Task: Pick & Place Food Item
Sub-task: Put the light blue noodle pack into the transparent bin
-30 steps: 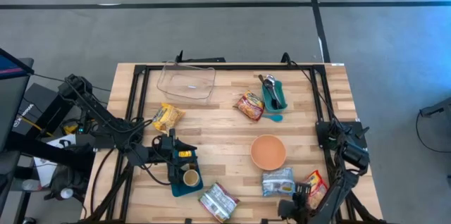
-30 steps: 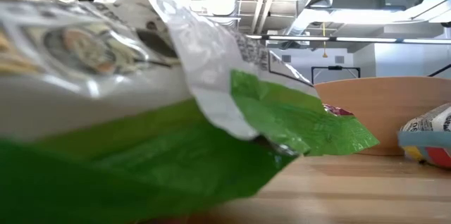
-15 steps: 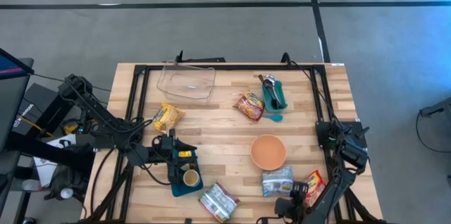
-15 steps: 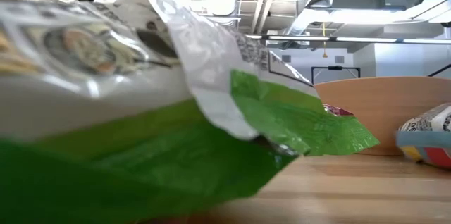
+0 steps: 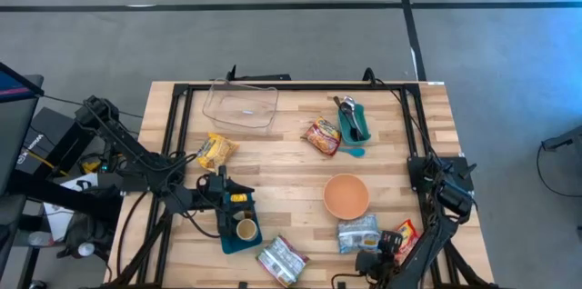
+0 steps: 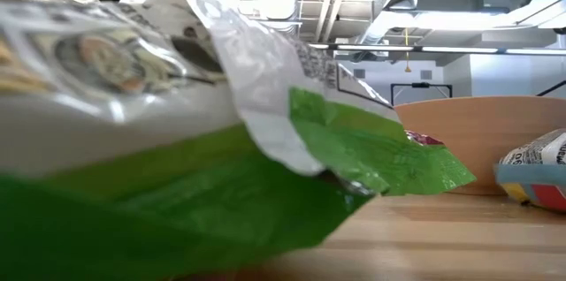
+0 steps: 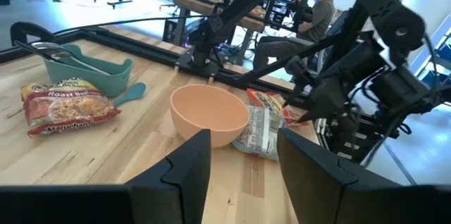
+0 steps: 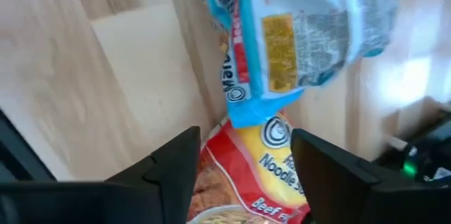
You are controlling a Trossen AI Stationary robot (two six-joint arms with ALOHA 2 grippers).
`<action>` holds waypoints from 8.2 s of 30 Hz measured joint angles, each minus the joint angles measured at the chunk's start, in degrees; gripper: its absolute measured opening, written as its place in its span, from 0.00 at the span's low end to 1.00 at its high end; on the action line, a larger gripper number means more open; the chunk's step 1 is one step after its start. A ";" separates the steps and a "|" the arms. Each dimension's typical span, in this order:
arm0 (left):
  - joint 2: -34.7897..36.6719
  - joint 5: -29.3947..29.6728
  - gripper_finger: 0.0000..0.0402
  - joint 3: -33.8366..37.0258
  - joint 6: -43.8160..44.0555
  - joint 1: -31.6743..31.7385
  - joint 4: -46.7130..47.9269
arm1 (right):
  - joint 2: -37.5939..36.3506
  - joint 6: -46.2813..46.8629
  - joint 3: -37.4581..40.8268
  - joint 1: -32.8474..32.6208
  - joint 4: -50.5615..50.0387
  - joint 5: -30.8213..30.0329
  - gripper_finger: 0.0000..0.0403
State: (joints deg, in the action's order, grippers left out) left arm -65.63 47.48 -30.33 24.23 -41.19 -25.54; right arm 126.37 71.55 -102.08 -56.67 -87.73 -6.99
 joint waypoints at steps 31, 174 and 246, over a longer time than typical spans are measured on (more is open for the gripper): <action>0.00 -0.02 0.40 0.00 0.00 0.46 0.02 | 0.52 -2.56 4.86 -0.94 5.21 -9.02 0.38; -11.96 -6.14 0.59 0.00 -19.32 13.32 -6.91 | -7.19 -35.59 -32.44 49.03 5.54 -0.28 0.00; -12.46 -10.60 0.18 0.00 -19.45 14.67 -10.95 | -7.13 -28.66 -32.41 51.87 8.51 8.73 0.00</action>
State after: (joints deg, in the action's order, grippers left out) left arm -78.08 36.88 -30.33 4.78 -26.52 -36.49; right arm 119.24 42.89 -134.50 -4.80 -79.21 1.74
